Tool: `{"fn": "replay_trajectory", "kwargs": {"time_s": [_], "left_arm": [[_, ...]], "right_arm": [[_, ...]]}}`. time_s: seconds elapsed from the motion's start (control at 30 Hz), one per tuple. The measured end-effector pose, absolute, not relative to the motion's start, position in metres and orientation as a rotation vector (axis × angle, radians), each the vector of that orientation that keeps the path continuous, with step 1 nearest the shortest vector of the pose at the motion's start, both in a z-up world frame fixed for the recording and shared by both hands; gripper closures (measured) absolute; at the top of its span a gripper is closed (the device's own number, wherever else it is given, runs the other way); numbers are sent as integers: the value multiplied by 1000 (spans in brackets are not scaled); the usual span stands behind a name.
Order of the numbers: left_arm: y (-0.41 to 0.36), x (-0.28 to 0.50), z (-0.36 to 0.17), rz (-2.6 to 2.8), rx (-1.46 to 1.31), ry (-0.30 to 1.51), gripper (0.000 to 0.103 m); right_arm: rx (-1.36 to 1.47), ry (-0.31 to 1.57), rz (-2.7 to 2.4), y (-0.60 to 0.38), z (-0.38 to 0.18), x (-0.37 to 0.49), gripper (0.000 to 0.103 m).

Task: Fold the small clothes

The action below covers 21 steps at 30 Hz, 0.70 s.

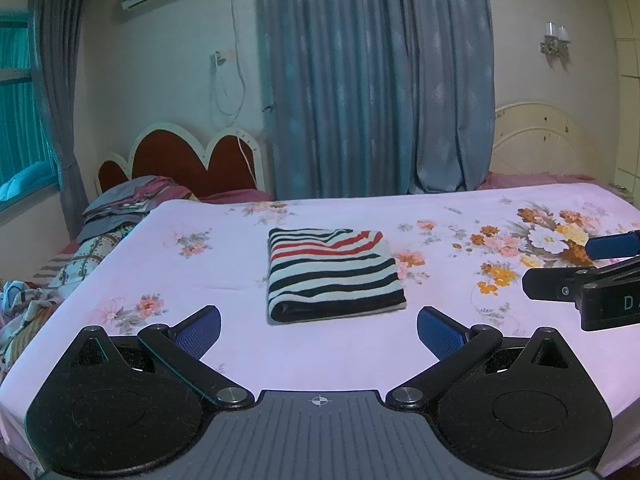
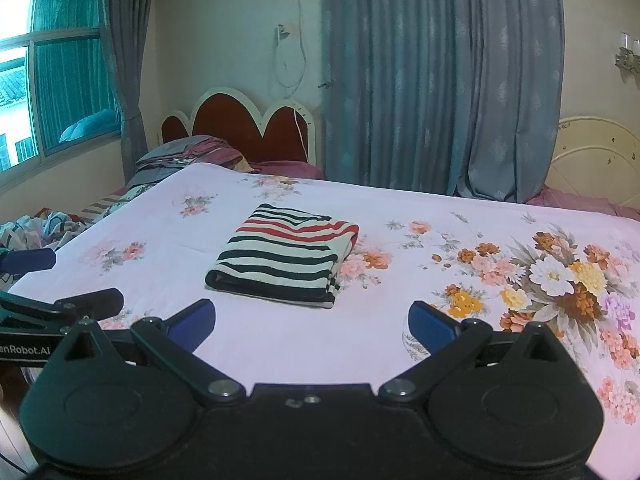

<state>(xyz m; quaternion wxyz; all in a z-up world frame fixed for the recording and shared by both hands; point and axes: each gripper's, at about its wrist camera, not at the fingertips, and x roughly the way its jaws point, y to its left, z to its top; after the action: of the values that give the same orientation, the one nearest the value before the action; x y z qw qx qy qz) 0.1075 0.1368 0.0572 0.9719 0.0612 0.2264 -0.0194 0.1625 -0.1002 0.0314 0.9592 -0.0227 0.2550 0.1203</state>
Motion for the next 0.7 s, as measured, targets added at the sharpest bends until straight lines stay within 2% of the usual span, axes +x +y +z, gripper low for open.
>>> {"fn": "replay_trajectory", "kwargs": {"time_s": [0.7], "left_arm": [[144,111,53,-39,109,447,0]], "right_arm": [[-89,517,248,-97,31,167,1]]}}
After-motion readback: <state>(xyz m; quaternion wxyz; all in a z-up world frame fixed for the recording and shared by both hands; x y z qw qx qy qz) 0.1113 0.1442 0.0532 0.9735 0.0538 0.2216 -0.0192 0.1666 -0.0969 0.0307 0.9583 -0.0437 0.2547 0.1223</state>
